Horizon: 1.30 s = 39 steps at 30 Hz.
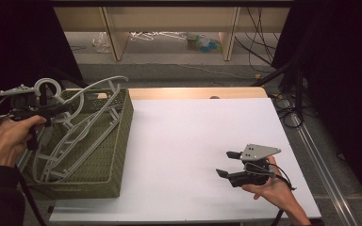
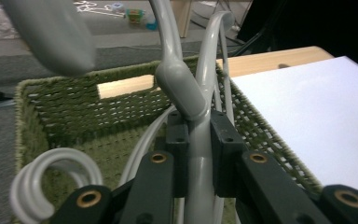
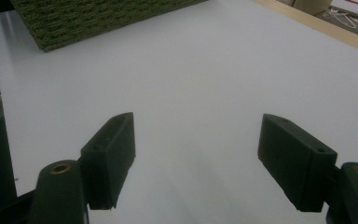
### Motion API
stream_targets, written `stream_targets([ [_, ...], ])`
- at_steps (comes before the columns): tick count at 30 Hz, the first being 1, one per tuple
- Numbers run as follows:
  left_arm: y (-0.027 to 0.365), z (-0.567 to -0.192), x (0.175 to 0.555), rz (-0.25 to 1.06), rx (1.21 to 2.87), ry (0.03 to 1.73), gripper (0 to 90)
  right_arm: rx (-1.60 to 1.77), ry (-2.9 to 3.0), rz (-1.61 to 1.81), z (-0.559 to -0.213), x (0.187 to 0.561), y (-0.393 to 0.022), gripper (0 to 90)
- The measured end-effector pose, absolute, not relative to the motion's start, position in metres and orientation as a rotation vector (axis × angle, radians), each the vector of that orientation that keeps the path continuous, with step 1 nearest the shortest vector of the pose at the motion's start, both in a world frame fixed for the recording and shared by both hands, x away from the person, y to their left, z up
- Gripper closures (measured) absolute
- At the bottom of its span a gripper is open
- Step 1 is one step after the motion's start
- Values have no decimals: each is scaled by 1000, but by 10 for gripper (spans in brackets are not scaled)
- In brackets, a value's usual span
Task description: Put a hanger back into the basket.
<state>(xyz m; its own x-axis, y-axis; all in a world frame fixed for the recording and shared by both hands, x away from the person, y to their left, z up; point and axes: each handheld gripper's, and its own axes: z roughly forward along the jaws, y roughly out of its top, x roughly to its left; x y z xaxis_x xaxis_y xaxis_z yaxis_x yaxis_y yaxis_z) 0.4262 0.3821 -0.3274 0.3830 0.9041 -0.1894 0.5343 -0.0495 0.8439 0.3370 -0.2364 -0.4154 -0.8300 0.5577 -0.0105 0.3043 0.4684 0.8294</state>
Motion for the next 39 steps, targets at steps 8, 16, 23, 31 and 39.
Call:
stream_targets([
  [8, 390, -335, 429, 514, 1729, 1290, 796, 738, 2450, 1290, -416, 337, -236, 284],
  [16, 390, -343, 431, 528, 1785, 1282, 796, 738, 2450, 1287, -416, 337, -236, 284],
  [23, 399, -354, 428, 498, 1784, 1298, 797, 737, 2446, 1287, -416, 338, -237, 283],
  [31, 394, -362, 431, 462, 1795, 1307, 795, 736, 2446, 1287, -416, 338, -237, 283],
  [39, 393, -373, 434, 428, 1793, 1328, 793, 742, 2448, 1284, -416, 338, -237, 283],
])
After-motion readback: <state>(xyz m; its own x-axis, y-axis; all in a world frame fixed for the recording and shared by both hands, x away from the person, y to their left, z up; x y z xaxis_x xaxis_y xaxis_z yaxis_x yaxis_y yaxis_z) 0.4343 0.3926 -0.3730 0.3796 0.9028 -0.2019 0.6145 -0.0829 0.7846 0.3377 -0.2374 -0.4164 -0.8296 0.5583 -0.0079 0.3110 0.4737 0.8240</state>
